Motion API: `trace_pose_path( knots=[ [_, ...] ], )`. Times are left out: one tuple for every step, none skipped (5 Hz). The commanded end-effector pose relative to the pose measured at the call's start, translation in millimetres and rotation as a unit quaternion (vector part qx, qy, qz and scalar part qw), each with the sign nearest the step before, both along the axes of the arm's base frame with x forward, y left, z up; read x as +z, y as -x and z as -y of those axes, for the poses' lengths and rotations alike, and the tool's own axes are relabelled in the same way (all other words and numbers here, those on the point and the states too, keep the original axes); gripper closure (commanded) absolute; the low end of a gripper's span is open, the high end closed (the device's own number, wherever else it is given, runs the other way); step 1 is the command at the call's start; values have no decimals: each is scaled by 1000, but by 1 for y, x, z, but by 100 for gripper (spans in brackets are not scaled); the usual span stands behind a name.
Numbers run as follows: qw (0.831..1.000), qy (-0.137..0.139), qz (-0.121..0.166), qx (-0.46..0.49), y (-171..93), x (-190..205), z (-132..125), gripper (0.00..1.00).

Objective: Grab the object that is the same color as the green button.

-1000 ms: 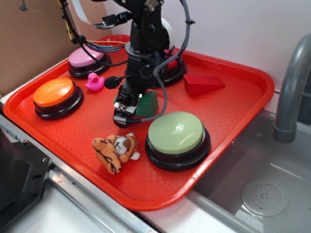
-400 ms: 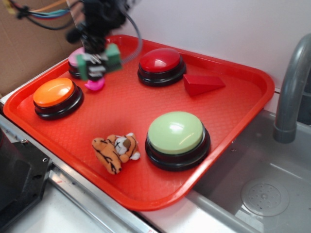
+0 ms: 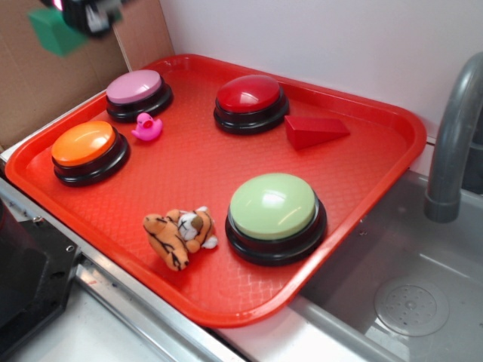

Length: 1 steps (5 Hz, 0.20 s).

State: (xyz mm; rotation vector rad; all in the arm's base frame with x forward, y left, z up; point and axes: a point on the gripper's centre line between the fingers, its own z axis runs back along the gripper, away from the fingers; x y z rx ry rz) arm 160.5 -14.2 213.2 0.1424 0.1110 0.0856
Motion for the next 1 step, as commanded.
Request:
trace_pose_path(
  knots=[
    [996, 49, 49, 54, 6, 26, 22, 0]
  ],
)
